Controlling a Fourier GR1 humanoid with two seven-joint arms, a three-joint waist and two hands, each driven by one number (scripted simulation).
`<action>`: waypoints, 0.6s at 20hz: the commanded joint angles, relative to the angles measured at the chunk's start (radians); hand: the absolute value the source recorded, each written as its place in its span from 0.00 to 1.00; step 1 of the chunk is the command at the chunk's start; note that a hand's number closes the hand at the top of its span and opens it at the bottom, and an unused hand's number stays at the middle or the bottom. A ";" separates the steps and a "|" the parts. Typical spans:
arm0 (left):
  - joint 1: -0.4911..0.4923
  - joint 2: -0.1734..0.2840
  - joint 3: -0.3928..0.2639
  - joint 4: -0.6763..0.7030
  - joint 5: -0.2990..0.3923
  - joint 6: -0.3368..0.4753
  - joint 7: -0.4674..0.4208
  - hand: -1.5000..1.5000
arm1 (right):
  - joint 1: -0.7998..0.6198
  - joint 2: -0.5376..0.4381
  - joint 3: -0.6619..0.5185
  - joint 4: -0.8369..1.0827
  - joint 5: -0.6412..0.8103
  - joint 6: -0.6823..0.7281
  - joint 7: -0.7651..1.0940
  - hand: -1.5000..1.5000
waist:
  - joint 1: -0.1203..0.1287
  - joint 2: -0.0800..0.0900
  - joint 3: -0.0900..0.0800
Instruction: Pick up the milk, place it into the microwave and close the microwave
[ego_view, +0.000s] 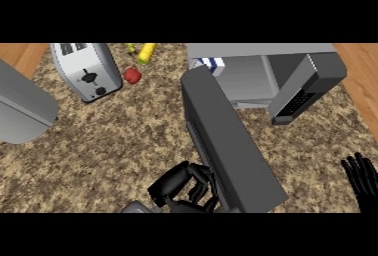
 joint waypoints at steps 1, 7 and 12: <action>-0.036 -0.004 -0.165 0.061 0.082 0.112 0.014 1.00 | 0.068 0.002 0.033 -0.133 -0.088 0.170 -0.031 0.00 | -0.006 0.002 0.000; -0.161 -0.004 -0.328 0.108 0.204 0.309 0.060 1.00 | 0.070 -0.037 0.093 -0.307 -0.199 0.201 0.121 0.00 | -0.032 0.008 -0.001; -0.262 -0.003 -0.397 0.123 0.287 0.474 0.083 1.00 | 0.060 -0.047 0.138 -0.438 -0.250 0.171 0.217 0.00 | -0.063 0.013 -0.003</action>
